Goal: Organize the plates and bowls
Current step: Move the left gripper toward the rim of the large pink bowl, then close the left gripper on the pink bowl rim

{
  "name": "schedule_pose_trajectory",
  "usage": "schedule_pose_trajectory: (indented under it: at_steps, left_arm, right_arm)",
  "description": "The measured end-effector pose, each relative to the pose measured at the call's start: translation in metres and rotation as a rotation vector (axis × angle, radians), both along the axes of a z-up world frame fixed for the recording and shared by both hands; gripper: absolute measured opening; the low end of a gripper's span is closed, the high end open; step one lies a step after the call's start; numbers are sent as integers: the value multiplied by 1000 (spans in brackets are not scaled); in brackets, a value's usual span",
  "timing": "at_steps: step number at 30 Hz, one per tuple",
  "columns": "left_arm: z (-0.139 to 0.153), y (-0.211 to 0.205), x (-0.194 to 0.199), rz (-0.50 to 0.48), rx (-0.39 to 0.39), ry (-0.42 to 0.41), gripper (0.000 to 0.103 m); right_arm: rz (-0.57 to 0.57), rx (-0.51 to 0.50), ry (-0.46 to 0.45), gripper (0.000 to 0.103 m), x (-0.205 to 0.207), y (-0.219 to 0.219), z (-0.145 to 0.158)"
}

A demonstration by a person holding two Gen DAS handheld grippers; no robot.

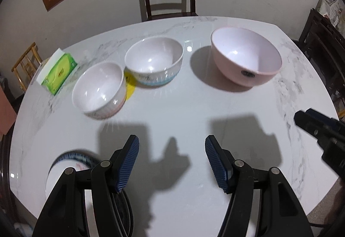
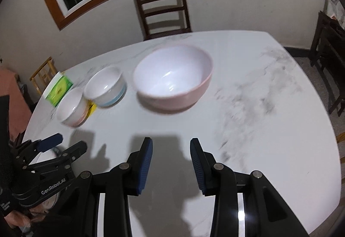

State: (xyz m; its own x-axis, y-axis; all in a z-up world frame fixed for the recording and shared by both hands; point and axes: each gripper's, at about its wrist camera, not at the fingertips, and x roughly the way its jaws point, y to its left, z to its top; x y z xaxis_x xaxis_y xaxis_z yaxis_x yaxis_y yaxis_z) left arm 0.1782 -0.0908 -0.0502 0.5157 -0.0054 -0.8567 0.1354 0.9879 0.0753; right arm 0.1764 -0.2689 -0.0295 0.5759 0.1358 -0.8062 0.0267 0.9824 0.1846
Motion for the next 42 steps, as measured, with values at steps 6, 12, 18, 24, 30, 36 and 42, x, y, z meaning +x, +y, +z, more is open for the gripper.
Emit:
schedule_pose_trajectory:
  at_steps: [6, 12, 18, 24, 30, 36, 42]
  left_arm:
    - [9, -15, 27, -10, 11, -20, 61]
    - [18, -28, 56, -25, -32, -11, 61]
    - [21, -33, 90, -4, -77, 11, 61]
    - [12, -32, 123, 44, -152, 67, 61]
    - [-3, -43, 147, 51, -156, 98, 61]
    - [-19, -55, 154, 35, -147, 128, 57]
    - [-30, -57, 158, 43, -151, 145, 47]
  right_arm:
    - [-23, -29, -7, 38, 28, -22, 10]
    - [-42, -20, 8, 38, 58, -40, 12]
    - [-55, -3, 32, 38, 91, -46, 10]
    - [-79, -12, 79, 38, 124, -52, -5]
    - [-94, -36, 137, 38, 141, -53, -26]
    - [-89, -35, 159, 35, 147, -49, -40]
    - [-90, -25, 172, 27, 148, -46, -49]
